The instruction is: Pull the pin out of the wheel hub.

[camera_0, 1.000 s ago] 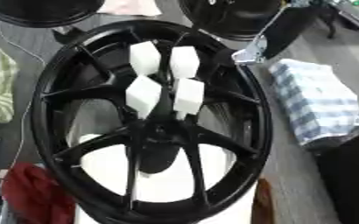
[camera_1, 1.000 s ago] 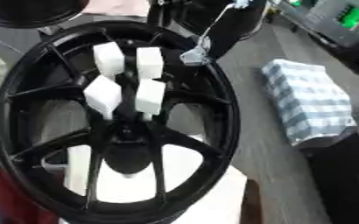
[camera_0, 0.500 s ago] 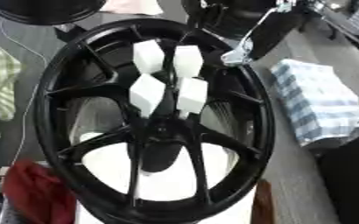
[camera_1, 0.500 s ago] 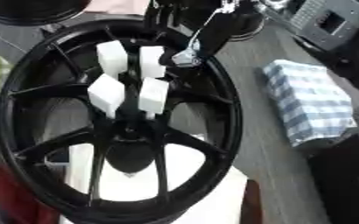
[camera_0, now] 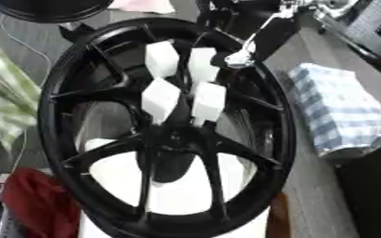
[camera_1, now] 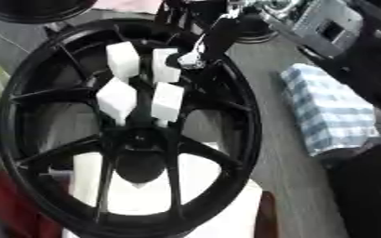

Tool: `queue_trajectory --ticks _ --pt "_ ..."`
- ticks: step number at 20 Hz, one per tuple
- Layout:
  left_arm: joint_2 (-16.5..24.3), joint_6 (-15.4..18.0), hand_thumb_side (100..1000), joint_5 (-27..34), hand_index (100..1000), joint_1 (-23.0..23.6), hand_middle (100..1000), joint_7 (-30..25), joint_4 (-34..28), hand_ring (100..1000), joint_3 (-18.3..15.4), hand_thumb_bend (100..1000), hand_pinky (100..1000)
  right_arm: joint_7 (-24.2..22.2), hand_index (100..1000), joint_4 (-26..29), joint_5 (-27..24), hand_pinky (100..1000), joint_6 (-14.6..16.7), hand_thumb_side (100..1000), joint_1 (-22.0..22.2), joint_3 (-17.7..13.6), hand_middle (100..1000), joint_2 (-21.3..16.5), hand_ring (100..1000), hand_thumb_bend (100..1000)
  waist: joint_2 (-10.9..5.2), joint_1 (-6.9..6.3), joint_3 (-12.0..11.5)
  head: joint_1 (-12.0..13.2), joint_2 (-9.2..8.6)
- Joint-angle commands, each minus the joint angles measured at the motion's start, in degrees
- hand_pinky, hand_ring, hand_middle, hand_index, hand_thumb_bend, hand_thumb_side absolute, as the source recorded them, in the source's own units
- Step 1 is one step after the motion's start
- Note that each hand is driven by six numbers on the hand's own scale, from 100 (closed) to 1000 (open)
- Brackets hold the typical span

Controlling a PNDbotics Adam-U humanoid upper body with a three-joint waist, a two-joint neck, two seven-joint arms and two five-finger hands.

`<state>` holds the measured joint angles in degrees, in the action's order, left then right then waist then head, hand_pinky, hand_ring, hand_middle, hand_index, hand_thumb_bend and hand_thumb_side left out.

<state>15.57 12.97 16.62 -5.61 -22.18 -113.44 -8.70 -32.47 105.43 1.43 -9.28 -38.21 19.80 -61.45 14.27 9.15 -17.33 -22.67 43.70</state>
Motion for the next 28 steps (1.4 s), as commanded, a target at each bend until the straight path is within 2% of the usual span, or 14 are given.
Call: queue_trajectory --ticks 1,15,24,28 --pt "0.21 -0.08 683 -0.35 827 -0.67 571 0.06 -1.15 633 -0.01 100 1000 0.24 799 -0.58 0.51 749 0.05 314 -0.43 -0.59 788 -0.98 806 323 -0.41 -0.25 -0.16 -0.38 0.08" --pt "-0.26 -0.85 694 -1.69 827 -1.2 571 0.15 -1.15 631 -0.03 100 1000 -1.54 801 -1.38 0.47 747 0.41 283 0.41 -0.27 798 -0.06 811 366 0.35 1.08 -0.94 -0.07 0.41" --pt "-0.57 -0.83 697 -2.39 827 -1.5 570 0.0 -1.15 629 0.08 100 1000 -1.13 795 -3.36 1.79 743 0.61 271 0.68 -0.2 789 0.94 806 346 1.04 1.44 -1.51 -0.53 0.41" --pt "-0.7 -0.79 697 -2.66 826 -1.5 570 0.01 -1.15 629 0.09 100 1000 -1.51 793 -3.63 1.94 743 1.03 230 0.71 0.0 776 1.07 802 332 1.15 1.45 -1.43 -0.49 0.41"
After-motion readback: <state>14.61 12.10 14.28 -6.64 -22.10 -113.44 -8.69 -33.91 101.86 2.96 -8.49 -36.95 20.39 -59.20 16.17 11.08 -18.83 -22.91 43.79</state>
